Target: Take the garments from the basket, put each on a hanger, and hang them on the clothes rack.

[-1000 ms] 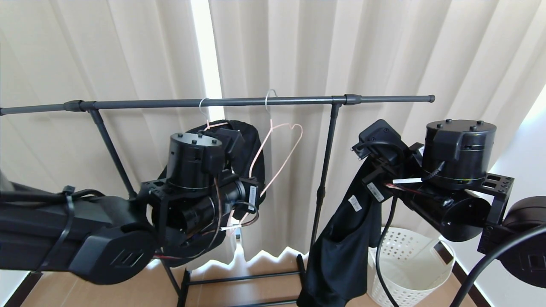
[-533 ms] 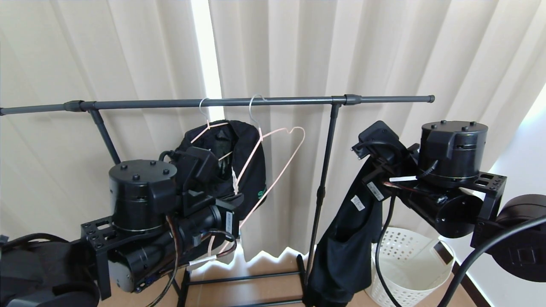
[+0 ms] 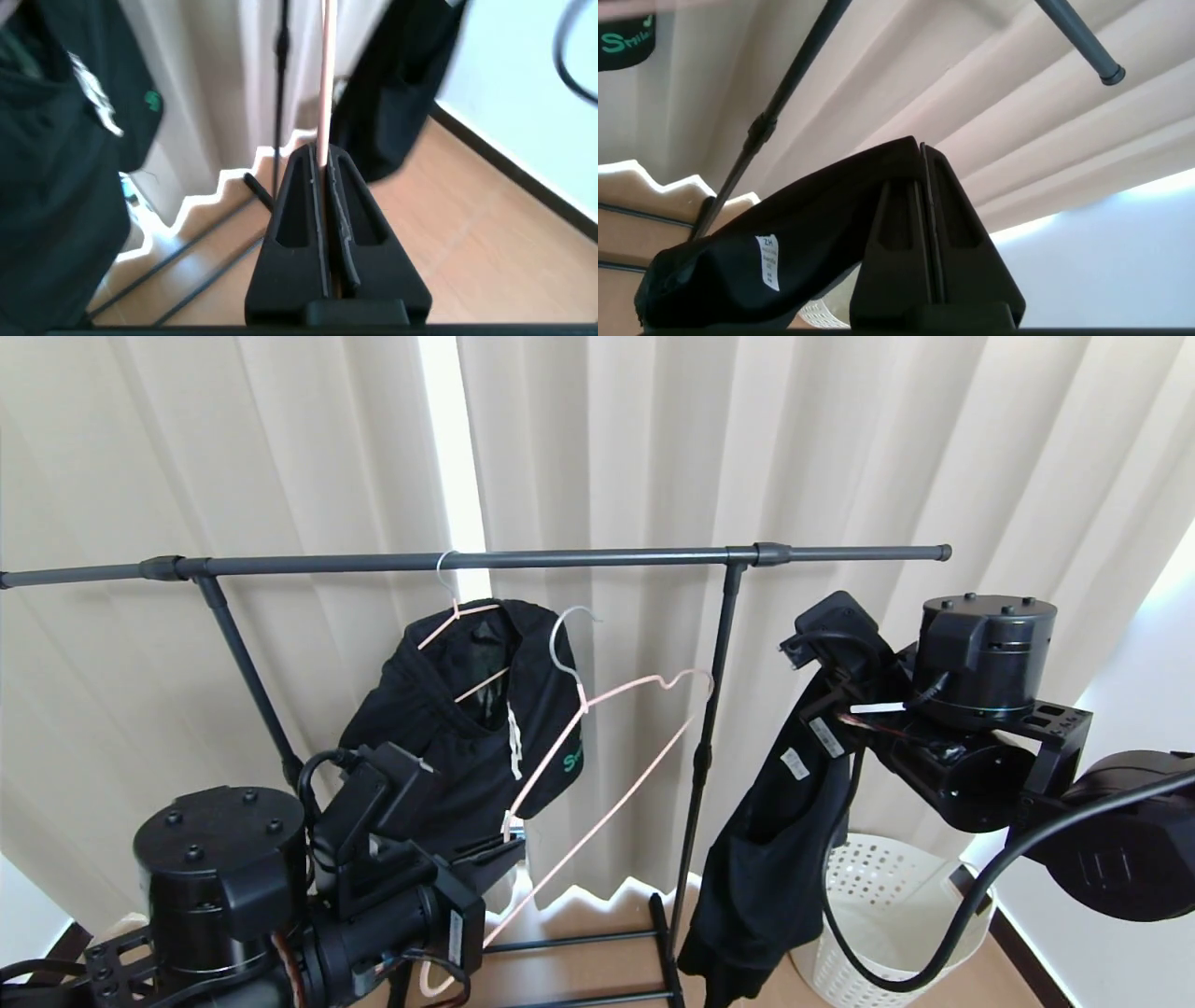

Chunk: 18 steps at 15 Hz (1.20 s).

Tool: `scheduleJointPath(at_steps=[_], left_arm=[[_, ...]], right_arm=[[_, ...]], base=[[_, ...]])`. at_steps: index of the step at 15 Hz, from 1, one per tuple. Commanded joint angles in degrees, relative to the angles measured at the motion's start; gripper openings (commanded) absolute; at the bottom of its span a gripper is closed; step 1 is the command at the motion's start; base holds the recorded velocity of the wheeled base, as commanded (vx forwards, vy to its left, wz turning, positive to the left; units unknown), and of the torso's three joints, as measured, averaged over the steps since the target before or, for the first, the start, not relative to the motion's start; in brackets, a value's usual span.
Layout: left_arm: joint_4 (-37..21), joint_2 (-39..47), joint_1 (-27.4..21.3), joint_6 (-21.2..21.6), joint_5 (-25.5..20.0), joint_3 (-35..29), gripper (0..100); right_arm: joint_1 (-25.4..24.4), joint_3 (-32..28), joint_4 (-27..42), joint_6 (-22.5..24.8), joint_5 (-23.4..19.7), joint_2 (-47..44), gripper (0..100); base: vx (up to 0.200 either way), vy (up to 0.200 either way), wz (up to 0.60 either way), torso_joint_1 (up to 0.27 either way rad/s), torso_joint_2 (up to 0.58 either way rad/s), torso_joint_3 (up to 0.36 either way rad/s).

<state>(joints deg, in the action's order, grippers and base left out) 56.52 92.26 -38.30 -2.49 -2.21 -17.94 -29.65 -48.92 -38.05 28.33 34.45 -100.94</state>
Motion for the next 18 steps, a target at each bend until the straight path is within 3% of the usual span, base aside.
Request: scheduleJointPath(at_steps=[1, 5, 10, 18], left_arm=[[0.0, -0.3, -0.3, 0.0, -0.3, 1.9, 0], [0.1, -0.4, -1.5, 0.0, -0.8, 2.4, 0], [4.0, -0.6, -2.7, -0.1, -6.3, 5.3, 0], [5.5, -0.1, -5.0, -0.4, -6.7, 5.6, 0]], right_arm=[[0.4, -0.8, 0.0, 0.0, 0.0, -0.4, 0], [1.8, -1.7, -0.1, 0.0, 0.0, -1.5, 0], [3.1, -3.3, -4.8, 0.0, 2.5, -5.5, 0], [2.2, -3.5, -7.0, -0.1, 2.6, -6.7, 0]], base=[[0.000, 0.000, 0.00, 0.000, 0.00, 0.000], [0.000, 0.000, 0.00, 0.000, 0.00, 0.000], [0.000, 0.000, 0.00, 0.000, 0.00, 0.000], [0.000, 0.000, 0.00, 0.000, 0.00, 0.000]])
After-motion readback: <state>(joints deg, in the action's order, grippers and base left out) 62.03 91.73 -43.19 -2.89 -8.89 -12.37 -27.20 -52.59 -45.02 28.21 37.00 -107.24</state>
